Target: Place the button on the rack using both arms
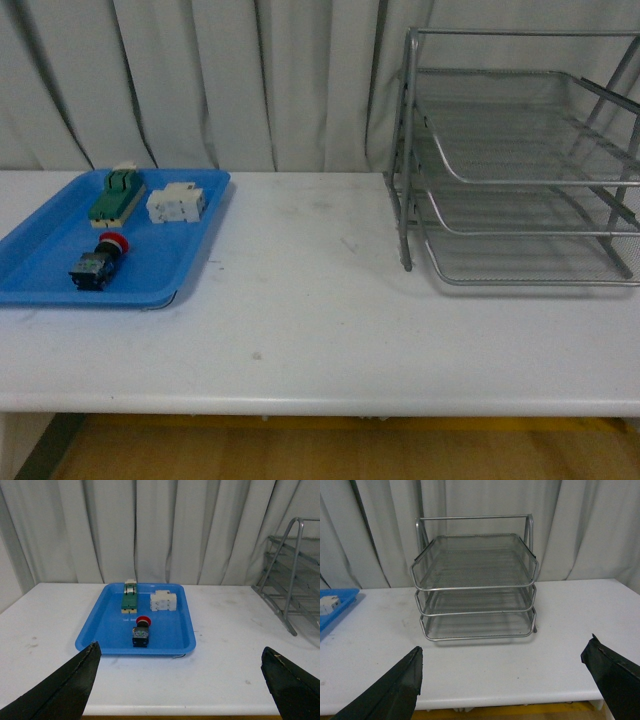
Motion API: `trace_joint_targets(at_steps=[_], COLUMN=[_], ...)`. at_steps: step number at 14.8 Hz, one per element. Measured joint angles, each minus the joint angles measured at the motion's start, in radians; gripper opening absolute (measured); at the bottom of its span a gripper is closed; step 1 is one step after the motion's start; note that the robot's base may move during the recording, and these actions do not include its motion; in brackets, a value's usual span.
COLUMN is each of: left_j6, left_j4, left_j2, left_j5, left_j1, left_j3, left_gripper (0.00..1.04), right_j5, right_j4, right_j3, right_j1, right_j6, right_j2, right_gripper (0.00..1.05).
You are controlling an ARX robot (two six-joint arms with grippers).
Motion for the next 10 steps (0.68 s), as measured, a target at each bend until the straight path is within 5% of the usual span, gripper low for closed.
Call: trace_joint_targets(at_steps=[6, 7, 8, 10], left_j6=[0.0, 0.0, 0.0, 0.0], left_j4=[0.0, 0.0, 0.001, 0.0], left_j2=[0.0, 0.0, 0.0, 0.0], left_j5=[0.0, -0.001, 0.001, 0.0], left_j1=[0.0, 0.0, 0.0, 0.0], left_j3=[0.0, 0.0, 0.0, 0.0], left_gripper=[0.98, 0.98, 0.98, 0.98], right_j5=[0.0, -0.045, -0.061, -0.107], right_j4=[-0.001, -0.162, -0.166, 0.066], right_j3=[0.0, 0.053, 0.083, 0.082], right_j1=[0.0, -0.016, -0.023, -0.027], right_j6=[0.0, 0.057, 0.14, 0.282], right_j2=[0.0, 0.076, 0.224, 0.447], right_gripper=[0.98, 0.98, 0.98, 0.98])
